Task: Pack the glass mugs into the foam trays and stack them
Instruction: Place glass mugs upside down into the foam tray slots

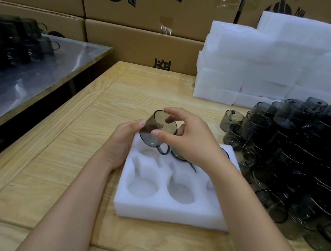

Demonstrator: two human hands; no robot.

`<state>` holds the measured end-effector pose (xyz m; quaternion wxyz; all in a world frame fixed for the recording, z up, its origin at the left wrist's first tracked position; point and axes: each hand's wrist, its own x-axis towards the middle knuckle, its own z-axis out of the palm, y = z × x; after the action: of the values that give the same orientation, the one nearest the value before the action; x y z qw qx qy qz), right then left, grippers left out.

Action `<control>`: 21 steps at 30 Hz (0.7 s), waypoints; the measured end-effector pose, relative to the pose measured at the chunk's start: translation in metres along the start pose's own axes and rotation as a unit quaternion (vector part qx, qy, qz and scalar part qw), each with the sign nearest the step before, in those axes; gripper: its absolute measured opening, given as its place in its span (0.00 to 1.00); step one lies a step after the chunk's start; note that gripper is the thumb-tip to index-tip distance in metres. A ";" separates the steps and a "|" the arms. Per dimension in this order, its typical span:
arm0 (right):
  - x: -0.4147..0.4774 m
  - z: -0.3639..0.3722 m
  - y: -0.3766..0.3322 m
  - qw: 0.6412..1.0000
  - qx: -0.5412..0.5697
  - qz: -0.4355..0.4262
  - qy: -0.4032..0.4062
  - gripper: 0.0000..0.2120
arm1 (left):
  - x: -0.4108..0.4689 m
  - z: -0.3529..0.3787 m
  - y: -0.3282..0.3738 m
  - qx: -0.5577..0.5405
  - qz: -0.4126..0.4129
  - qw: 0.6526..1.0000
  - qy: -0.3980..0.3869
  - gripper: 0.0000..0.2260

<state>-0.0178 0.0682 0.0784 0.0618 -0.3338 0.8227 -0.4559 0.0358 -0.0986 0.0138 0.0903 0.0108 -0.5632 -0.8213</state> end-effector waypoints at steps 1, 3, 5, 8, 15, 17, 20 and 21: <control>0.000 0.001 0.001 1.000 -0.005 0.003 -0.001 0.28 | 0.000 0.000 0.000 -0.007 0.000 1.000 0.000 0.27; 0.000 0.003 0.002 1.000 -0.011 0.003 -0.003 0.28 | 0.001 -0.001 0.000 -0.013 0.004 1.000 0.008 0.20; 0.000 0.005 0.001 0.999 -0.032 -0.009 -0.002 0.29 | 0.001 -0.001 0.000 -0.014 0.001 1.000 0.010 0.20; -0.001 0.009 0.001 0.999 -0.051 -0.015 -0.004 0.31 | 0.000 -0.001 0.000 -0.005 0.007 1.000 0.004 0.21; -0.003 0.012 -0.007 0.990 -0.133 -0.034 -0.033 0.29 | -0.003 -0.001 0.001 -0.005 -0.009 1.000 -0.002 0.19; -0.004 0.012 -0.011 0.986 -0.157 -0.035 -0.041 0.23 | -0.004 0.001 0.001 0.007 -0.006 1.000 -0.007 0.23; -0.007 0.013 -0.017 0.980 -0.187 -0.041 -0.046 0.14 | -0.006 0.006 0.004 0.019 -0.017 1.000 -0.015 0.40; -0.009 0.014 -0.018 0.979 -0.193 -0.043 -0.046 0.13 | -0.006 0.006 0.005 0.026 -0.017 0.999 -0.012 0.42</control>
<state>0.0038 0.0568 0.0829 0.0140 -0.3955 0.8763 -0.2748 0.0418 -0.0933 0.0198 0.0690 0.0129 -0.5852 -0.8079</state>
